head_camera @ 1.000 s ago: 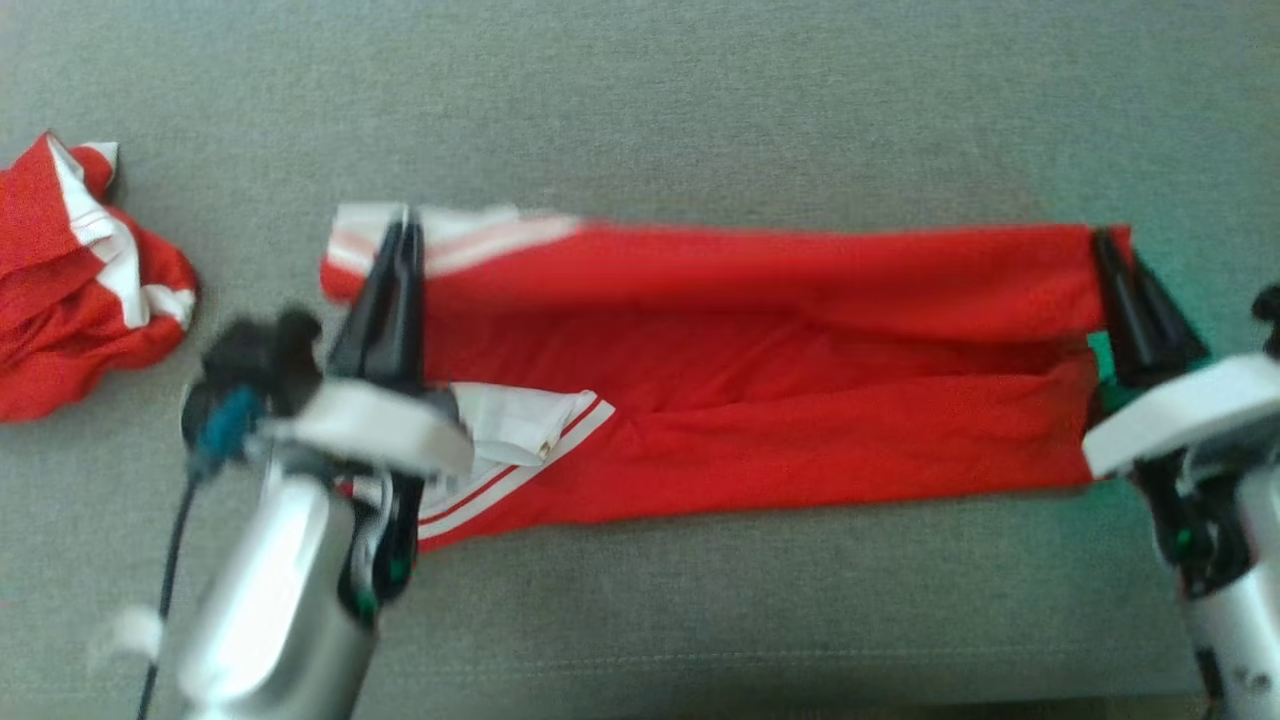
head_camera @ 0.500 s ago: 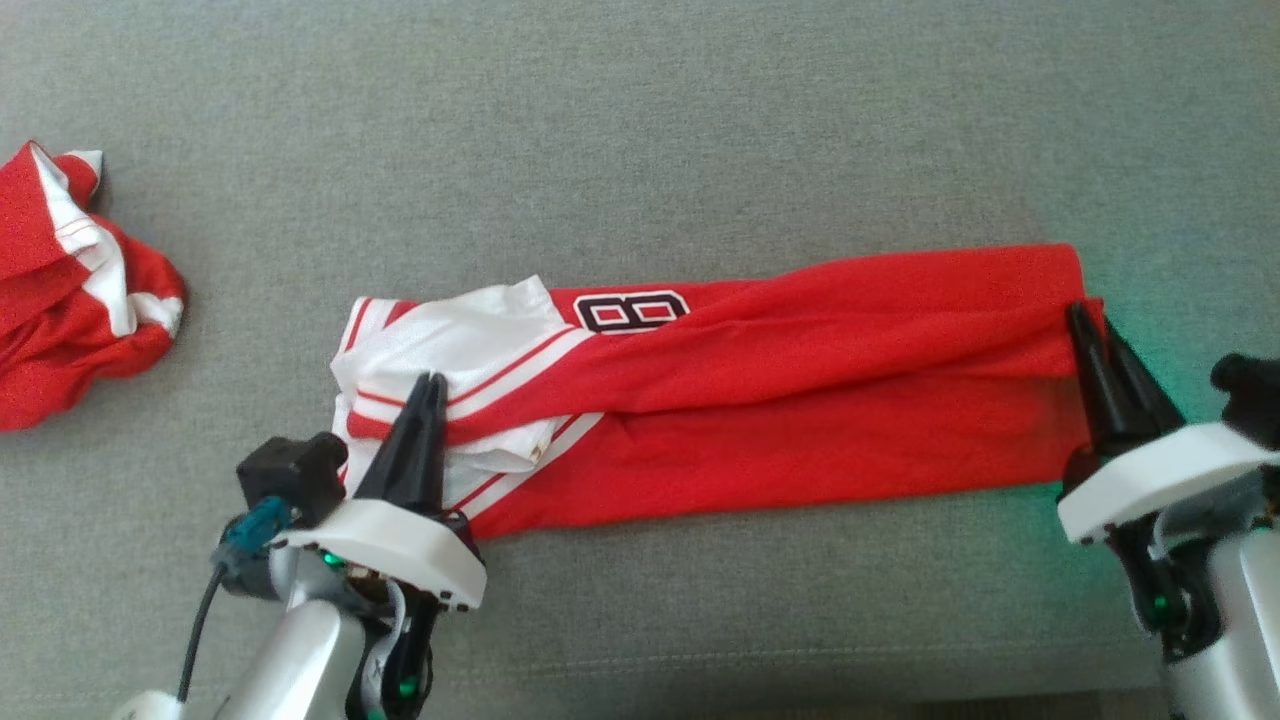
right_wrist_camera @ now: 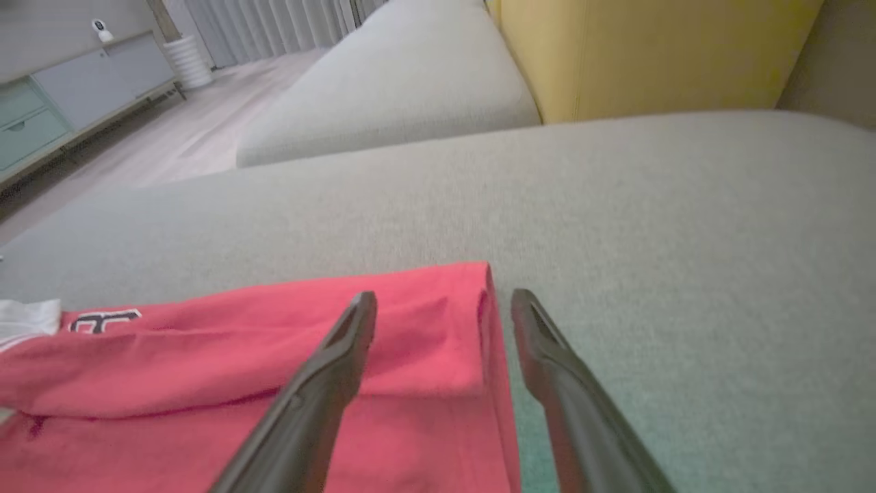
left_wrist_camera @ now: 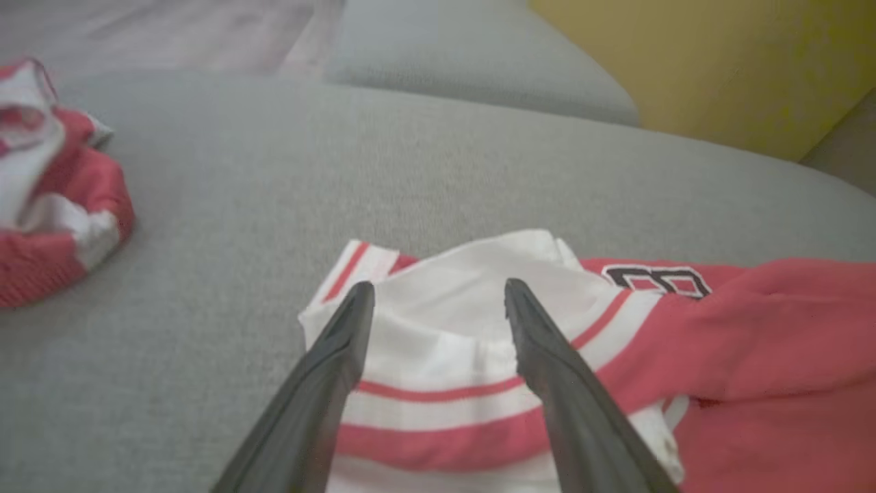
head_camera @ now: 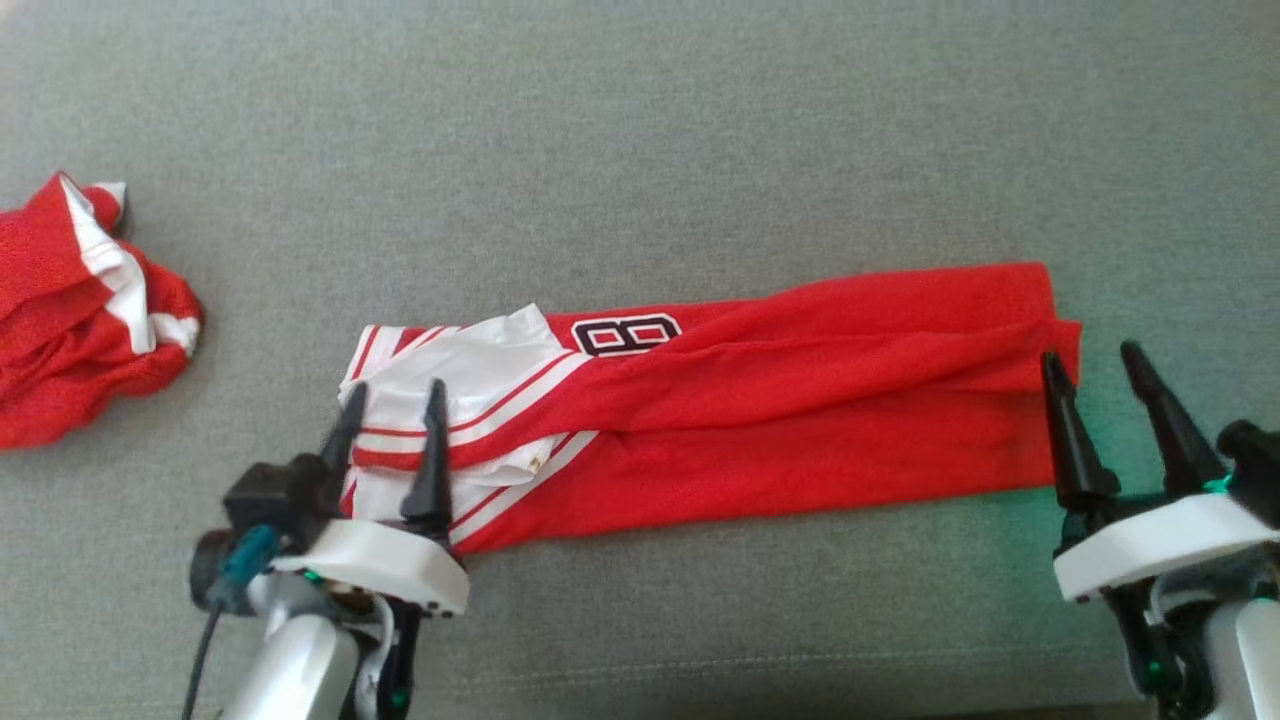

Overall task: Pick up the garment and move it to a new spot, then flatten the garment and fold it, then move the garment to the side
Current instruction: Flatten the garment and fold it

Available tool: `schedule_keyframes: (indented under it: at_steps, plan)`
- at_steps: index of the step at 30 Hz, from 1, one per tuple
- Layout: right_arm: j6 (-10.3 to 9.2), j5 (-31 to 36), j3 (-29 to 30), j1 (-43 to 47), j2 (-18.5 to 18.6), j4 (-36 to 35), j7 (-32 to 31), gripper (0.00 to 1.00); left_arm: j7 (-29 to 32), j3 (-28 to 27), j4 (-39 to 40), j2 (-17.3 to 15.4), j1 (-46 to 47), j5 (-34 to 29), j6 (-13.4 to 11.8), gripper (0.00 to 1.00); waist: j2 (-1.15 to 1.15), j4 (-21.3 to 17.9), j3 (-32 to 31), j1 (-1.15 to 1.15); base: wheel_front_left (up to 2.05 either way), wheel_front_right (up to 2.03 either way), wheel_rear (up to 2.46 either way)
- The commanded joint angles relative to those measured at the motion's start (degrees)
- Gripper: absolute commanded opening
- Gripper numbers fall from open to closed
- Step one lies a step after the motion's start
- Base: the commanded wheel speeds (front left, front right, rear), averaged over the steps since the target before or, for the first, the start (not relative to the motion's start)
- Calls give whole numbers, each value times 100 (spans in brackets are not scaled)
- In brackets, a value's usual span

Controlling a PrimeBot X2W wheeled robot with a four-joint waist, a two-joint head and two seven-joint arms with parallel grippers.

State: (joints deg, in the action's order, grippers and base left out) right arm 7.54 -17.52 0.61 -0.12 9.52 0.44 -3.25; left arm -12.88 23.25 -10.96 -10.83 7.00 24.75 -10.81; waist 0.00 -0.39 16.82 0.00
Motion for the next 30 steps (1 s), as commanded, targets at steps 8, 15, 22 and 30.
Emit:
schedule_keyframes:
  at_steps: [8, 15, 22, 30]
  plan:
    - [-5, 327, -92, -37, -82, -872, 78, 100, -206, -683, 911, -248, -133, -389, -251, 100, 0, -84, -383, 0, 0, 0, 0]
    - [-5, 380, -158, 75, -149, -1010, -17, 100, -210, -879, 1269, -312, -420, -550, -216, 100, 0, -130, -649, 0, 0, 0, 0]
    - [-5, 337, -170, 202, -200, -963, -47, 100, -211, -880, 1211, -296, -602, -546, -225, 100, 0, -153, -731, 0, 0, 0, 0]
    - [-5, 300, -155, 215, -188, -933, -85, 100, -211, -874, 1170, -281, -591, -549, -224, 100, 0, -153, -718, 0, 0, 0, 0]
